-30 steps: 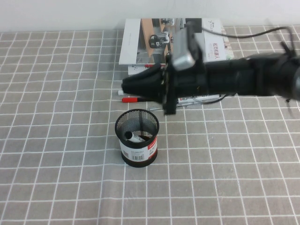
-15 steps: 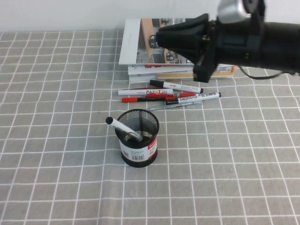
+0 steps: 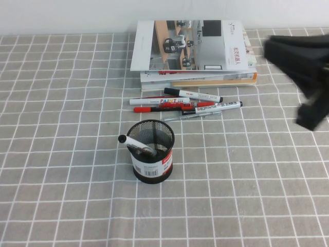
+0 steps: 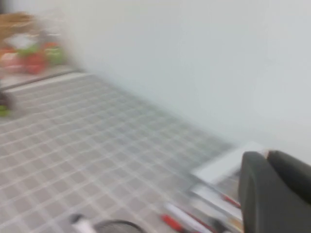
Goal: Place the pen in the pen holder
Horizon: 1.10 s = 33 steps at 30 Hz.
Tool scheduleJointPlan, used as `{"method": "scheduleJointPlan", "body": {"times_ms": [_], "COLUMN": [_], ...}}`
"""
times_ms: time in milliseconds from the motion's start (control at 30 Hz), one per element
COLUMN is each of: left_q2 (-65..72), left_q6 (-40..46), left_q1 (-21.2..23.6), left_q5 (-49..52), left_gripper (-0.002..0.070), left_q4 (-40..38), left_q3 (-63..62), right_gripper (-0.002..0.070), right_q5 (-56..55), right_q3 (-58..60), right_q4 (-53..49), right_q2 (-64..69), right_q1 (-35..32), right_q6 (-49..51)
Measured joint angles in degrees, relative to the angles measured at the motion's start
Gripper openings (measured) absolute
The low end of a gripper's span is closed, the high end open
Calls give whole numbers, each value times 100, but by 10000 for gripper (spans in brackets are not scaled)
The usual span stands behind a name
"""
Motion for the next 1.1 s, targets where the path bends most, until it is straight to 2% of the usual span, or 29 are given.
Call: {"method": "scheduleJointPlan", "body": {"times_ms": [267, 533, 800, 867, 967, 1033, 1100], "left_q2": [0, 0, 0, 0, 0, 0, 0], "left_q6": [0, 0, 0, 0, 0, 0, 0], "left_q1": [0, 0, 0, 0, 0, 0, 0], "left_q5": [0, 0, 0, 0, 0, 0, 0], "left_gripper": [-4, -4, -4, -4, -4, -4, -4], "left_q4": [0, 0, 0, 0, 0, 0, 0], "left_q3": [0, 0, 0, 0, 0, 0, 0], "right_gripper": [-12, -12, -12, -12, -12, -12, -12], "right_q5": [-1456, -2312, -2904, -3080, -3211, -3197, -3092], "right_q3": [1382, 2292, 2779, 2983, 3371, 3671, 3886], "right_q4": [113, 201, 242, 242, -969, -2925, -4568], "right_q2": [-1854, -3572, -4312, -4321, -4321, -4321, -4321], "right_q1": [-11, -11, -11, -11, -21, -32, -75], "right_q6": [11, -649, -827, -589, 1247, 3650, 5640]}}
